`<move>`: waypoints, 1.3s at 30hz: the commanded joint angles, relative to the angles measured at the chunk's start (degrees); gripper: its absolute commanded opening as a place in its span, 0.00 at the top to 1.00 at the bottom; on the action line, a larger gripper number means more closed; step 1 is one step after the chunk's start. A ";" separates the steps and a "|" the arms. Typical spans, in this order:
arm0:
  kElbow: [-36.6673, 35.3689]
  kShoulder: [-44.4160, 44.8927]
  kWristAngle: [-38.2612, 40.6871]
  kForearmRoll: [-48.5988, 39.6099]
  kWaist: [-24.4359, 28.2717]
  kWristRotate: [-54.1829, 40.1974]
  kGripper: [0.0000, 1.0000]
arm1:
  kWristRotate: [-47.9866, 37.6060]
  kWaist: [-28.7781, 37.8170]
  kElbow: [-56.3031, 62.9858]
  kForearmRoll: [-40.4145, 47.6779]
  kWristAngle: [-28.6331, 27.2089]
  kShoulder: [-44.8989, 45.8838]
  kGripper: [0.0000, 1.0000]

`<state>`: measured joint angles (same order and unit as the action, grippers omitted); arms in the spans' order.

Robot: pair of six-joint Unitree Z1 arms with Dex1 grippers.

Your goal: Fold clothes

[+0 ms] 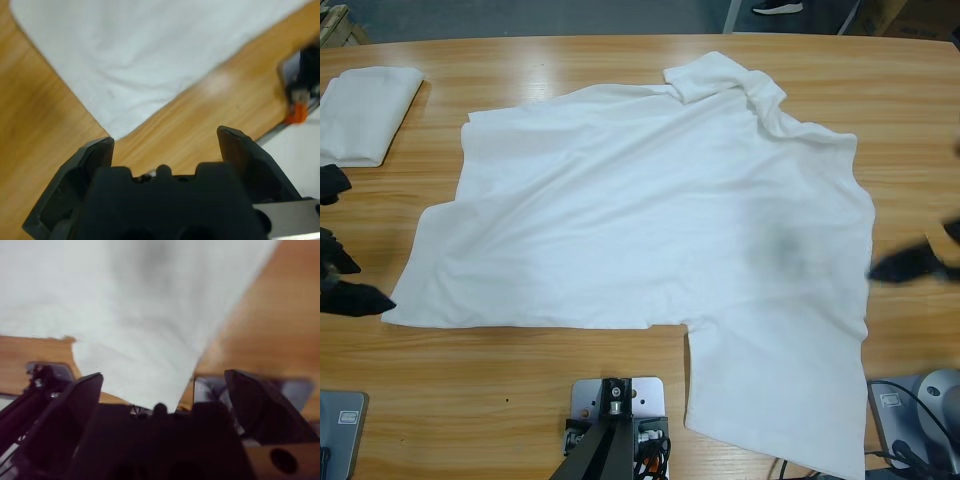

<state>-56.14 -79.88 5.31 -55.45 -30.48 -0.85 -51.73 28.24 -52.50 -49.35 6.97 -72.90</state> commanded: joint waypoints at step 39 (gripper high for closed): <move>3.00 -16.28 -3.59 -5.19 7.43 -36.72 0.04 | -96.12 70.32 22.96 22.23 -13.76 -9.55 0.09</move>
<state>-56.18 -94.26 1.23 -60.90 -28.61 -38.81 -141.93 93.29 -33.06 -29.42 -6.68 -79.90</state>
